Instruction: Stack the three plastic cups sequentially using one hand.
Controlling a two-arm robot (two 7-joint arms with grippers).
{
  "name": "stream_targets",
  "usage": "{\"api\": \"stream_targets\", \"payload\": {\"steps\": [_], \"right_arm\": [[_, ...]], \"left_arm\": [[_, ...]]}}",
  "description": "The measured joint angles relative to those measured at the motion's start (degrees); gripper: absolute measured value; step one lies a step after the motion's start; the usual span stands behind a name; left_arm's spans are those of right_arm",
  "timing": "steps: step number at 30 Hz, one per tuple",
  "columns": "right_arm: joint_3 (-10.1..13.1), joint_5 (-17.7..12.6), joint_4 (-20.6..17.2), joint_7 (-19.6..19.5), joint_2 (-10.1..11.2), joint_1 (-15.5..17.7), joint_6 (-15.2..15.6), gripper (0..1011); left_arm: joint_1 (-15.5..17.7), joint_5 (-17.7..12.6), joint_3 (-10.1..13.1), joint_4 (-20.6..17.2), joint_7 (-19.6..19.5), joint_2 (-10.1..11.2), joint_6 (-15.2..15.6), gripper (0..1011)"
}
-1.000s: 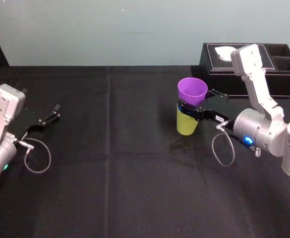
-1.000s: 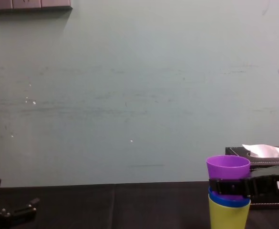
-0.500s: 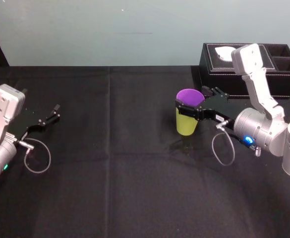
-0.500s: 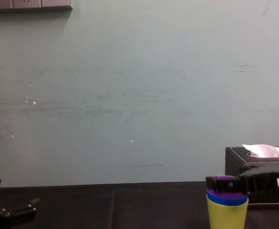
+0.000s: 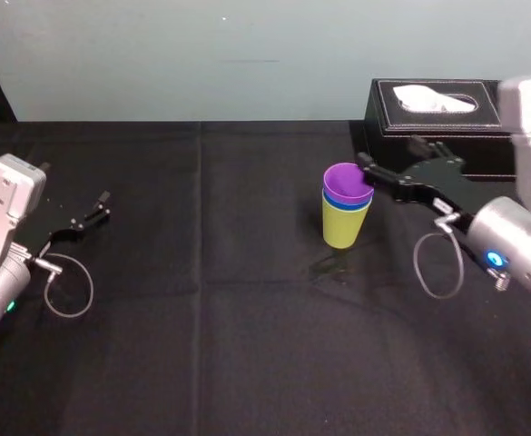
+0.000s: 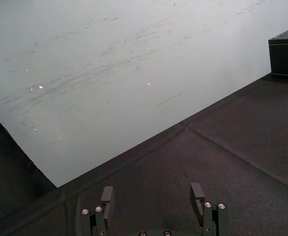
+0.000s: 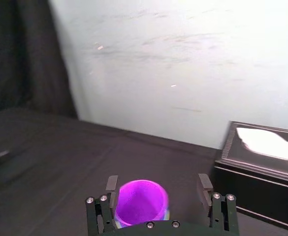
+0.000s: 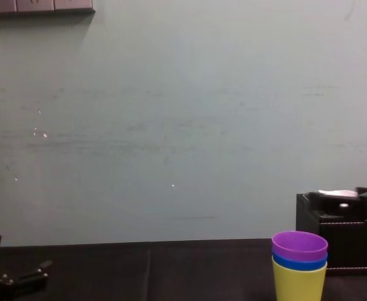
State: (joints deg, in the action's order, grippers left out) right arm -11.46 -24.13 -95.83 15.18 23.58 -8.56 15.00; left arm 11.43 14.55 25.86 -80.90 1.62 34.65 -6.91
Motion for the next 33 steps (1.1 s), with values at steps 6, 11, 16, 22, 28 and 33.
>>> {"api": "stream_targets", "payload": {"steps": [6, 11, 16, 22, 28, 33], "right_arm": [[3.8, 0.0, -0.1, -4.7, -1.4, 3.8, -3.6, 1000], [4.9, 2.5, 1.4, -8.3, -3.2, 5.3, -5.9, 1000], [5.2, 6.0, 4.0, -11.9, -5.2, 6.3, -8.8, 1000], [4.8, 8.5, 6.3, -13.1, -6.4, 6.5, -9.7, 1000], [4.0, 9.5, 7.9, -11.4, -6.3, 6.4, -9.6, 1000], [4.1, 9.4, 7.8, -11.5, -6.3, 6.4, -9.6, 1000]], "left_arm": [[0.0, 0.0, 0.0, 0.0, 0.0, 0.0, 0.0, 1011], [0.0, 0.0, 0.0, 0.0, 0.0, 0.0, 0.0, 1011], [0.0, 0.0, 0.0, 0.0, 0.0, 0.0, 0.0, 1011], [0.0, 0.0, 0.0, 0.0, 0.0, 0.0, 0.0, 1012], [0.0, 0.0, 0.0, 0.0, 0.0, 0.0, 0.0, 1011], [0.0, 0.0, 0.0, 0.0, 0.0, 0.0, 0.0, 1011]]}}
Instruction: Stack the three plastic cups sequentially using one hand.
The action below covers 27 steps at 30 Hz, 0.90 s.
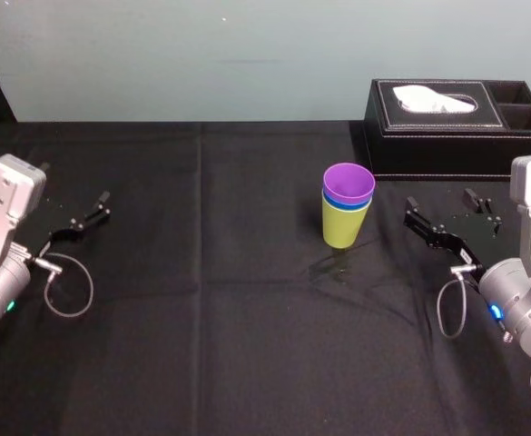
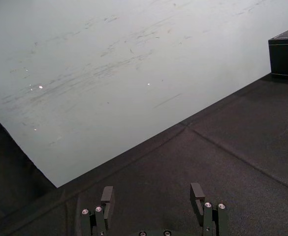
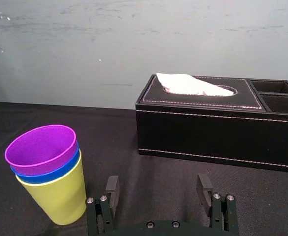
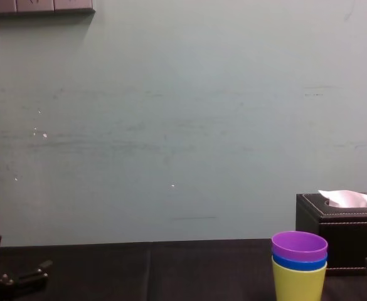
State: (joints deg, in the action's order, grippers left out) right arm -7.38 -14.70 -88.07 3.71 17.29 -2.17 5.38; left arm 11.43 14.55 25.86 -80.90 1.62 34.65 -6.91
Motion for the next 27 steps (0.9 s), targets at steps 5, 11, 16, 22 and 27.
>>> {"api": "stream_targets", "payload": {"steps": [5, 11, 16, 22, 27], "right_arm": [[0.0, 0.0, -0.1, -0.2, 0.0, 0.0, 0.0, 1000], [0.1, -0.1, -0.3, -0.3, -0.1, 0.0, 0.0, 1000], [0.1, -0.1, -0.3, -0.4, -0.1, 0.0, 0.1, 1000], [0.1, -0.1, -0.4, -0.5, -0.1, 0.0, 0.1, 1000], [0.1, -0.1, -0.4, -0.6, -0.1, 0.0, 0.1, 1000]], "left_arm": [[0.0, 0.0, 0.0, 0.0, 0.0, 0.0, 0.0, 1012], [0.0, 0.0, 0.0, 0.0, 0.0, 0.0, 0.0, 1012], [0.0, 0.0, 0.0, 0.0, 0.0, 0.0, 0.0, 1011], [0.0, 0.0, 0.0, 0.0, 0.0, 0.0, 0.0, 1011], [0.0, 0.0, 0.0, 0.0, 0.0, 0.0, 0.0, 1011]]}}
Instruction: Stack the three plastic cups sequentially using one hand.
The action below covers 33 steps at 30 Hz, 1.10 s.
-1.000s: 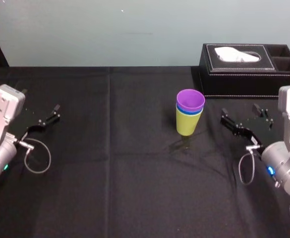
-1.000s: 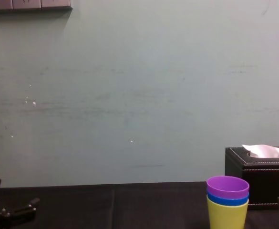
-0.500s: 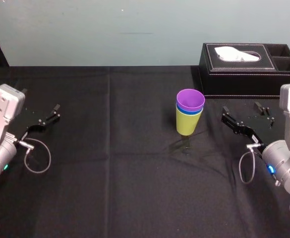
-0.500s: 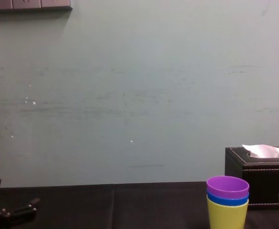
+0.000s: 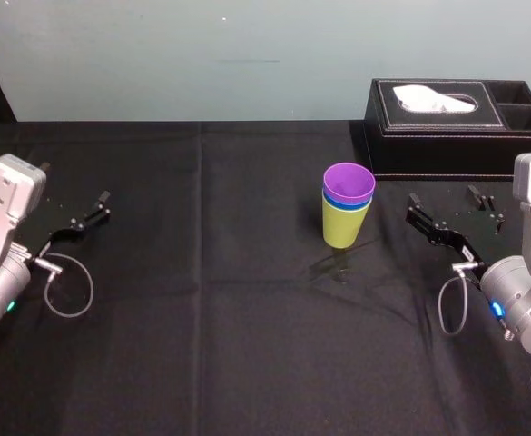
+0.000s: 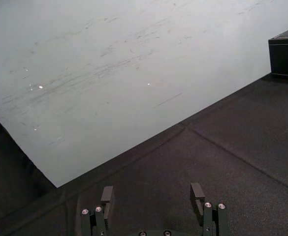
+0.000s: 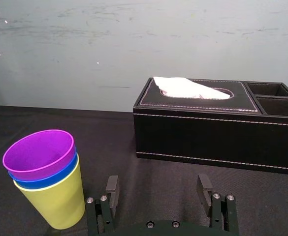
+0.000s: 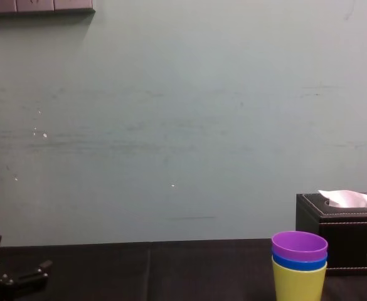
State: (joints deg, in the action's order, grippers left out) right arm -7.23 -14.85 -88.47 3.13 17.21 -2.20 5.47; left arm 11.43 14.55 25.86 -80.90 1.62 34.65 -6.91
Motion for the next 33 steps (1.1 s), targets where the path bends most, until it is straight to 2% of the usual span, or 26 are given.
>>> {"api": "stream_targets", "payload": {"steps": [33], "right_arm": [[0.0, 0.0, 0.0, -0.1, 0.0, 0.0, 0.0, 1000]], "left_arm": [[0.0, 0.0, 0.0, 0.0, 0.0, 0.0, 0.0, 1011]]}}
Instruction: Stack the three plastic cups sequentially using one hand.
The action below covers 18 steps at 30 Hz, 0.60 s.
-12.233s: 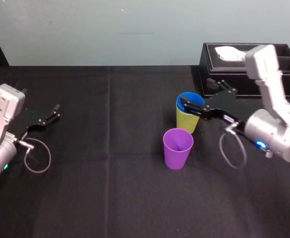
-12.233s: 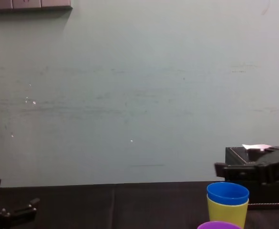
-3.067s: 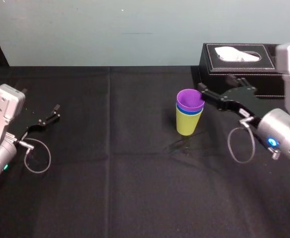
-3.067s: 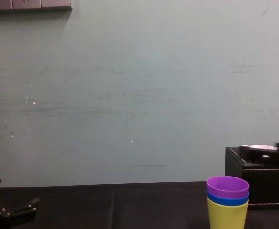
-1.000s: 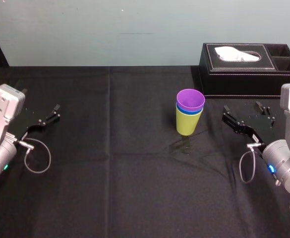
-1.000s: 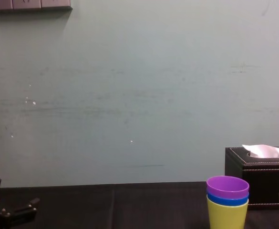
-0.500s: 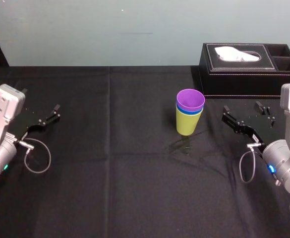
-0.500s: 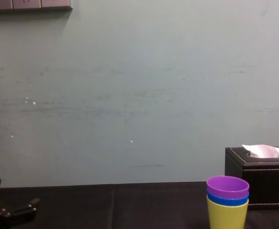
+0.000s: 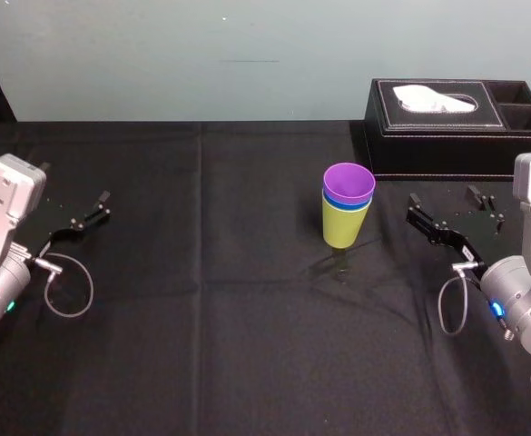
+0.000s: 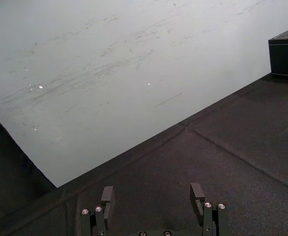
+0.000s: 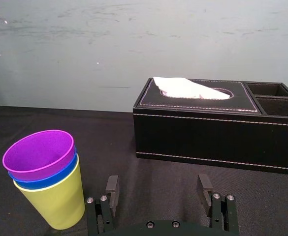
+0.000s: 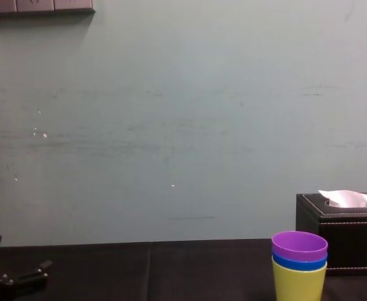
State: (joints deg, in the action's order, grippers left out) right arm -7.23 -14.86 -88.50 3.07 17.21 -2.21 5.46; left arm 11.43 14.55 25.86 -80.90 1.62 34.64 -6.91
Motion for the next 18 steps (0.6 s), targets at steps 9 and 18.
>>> {"api": "stream_targets", "payload": {"steps": [9, 18], "right_arm": [[0.0, 0.0, 0.0, 0.0, 0.0, 0.0, 0.0, 1000], [0.0, 0.0, 0.0, 0.0, 0.0, 0.0, 0.0, 1000]], "left_arm": [[0.0, 0.0, 0.0, 0.0, 0.0, 0.0, 0.0, 1011], [0.0, 0.0, 0.0, 0.0, 0.0, 0.0, 0.0, 1011]]}}
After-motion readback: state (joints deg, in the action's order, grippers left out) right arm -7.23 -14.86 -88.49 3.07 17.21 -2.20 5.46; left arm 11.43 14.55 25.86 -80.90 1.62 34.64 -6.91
